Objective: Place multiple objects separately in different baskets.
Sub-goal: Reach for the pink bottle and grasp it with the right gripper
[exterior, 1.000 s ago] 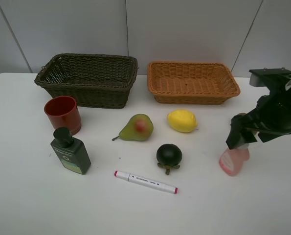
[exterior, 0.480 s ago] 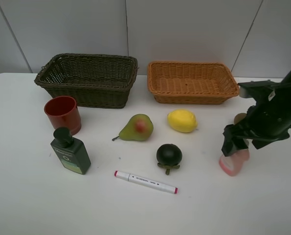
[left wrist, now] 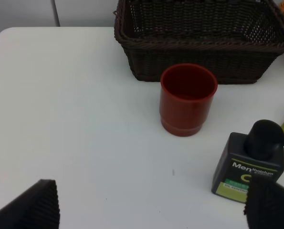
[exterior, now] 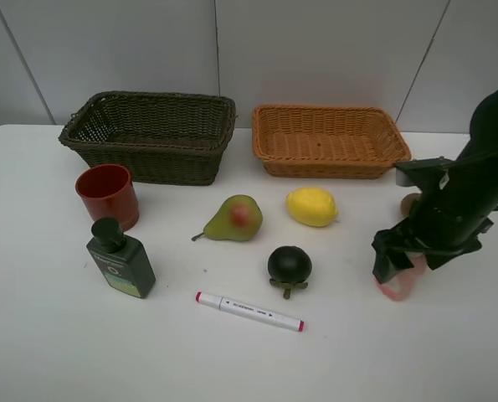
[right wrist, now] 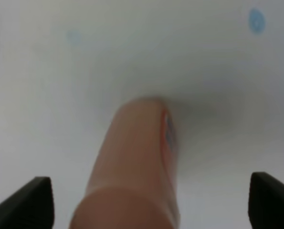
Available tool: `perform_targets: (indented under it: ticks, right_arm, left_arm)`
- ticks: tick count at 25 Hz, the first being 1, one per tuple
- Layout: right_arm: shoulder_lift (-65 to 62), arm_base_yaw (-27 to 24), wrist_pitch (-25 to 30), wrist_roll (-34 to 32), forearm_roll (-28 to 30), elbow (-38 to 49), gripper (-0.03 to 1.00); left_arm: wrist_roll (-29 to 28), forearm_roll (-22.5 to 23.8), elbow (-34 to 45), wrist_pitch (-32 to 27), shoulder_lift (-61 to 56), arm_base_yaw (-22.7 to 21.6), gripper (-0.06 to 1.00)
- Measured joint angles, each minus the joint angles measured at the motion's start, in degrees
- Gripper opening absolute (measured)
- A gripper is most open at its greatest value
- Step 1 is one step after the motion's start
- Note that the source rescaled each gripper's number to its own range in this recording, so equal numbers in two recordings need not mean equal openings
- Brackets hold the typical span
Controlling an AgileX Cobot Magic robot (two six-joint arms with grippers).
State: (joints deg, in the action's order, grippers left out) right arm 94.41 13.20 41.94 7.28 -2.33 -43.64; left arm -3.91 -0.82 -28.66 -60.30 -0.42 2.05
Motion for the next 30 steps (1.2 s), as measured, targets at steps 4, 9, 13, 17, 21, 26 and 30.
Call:
perform_targets:
  ticks: [4, 9, 13, 17, 21, 26, 30]
  right_arm:
    - [0.2, 0.9, -1.0, 0.0, 0.0, 0.0, 0.86]
    - [0.2, 0.9, -1.1, 0.0, 0.0, 0.0, 0.83]
    - [0.2, 0.9, -0.9, 0.0, 0.0, 0.0, 0.79]
    - [0.2, 0.9, -0.8, 0.0, 0.0, 0.0, 0.76]
    - [0.2, 0.9, 0.0, 0.0, 0.0, 0.0, 0.6]
    - [0.2, 0.9, 0.6, -0.1, 0.2, 0.0, 0.23]
    - [0.2, 0.9, 0.1, -0.1, 1.0, 0.0, 0.23]
  left_arm:
    - [0.0, 0.0, 0.0, 0.0, 0.0, 0.0, 1.0]
    - [0.0, 0.0, 0.0, 0.0, 0.0, 0.0, 1.0]
    - [0.0, 0.0, 0.0, 0.0, 0.0, 0.0, 1.0]
    - [0.0, 0.0, 0.0, 0.0, 0.0, 0.0, 1.0]
    - [0.0, 0.0, 0.0, 0.0, 0.0, 0.0, 1.0]
    - [0.0, 0.0, 0.0, 0.0, 0.0, 0.0, 1.0]
    - [0.0, 0.0, 0.0, 0.0, 0.0, 0.0, 1.0]
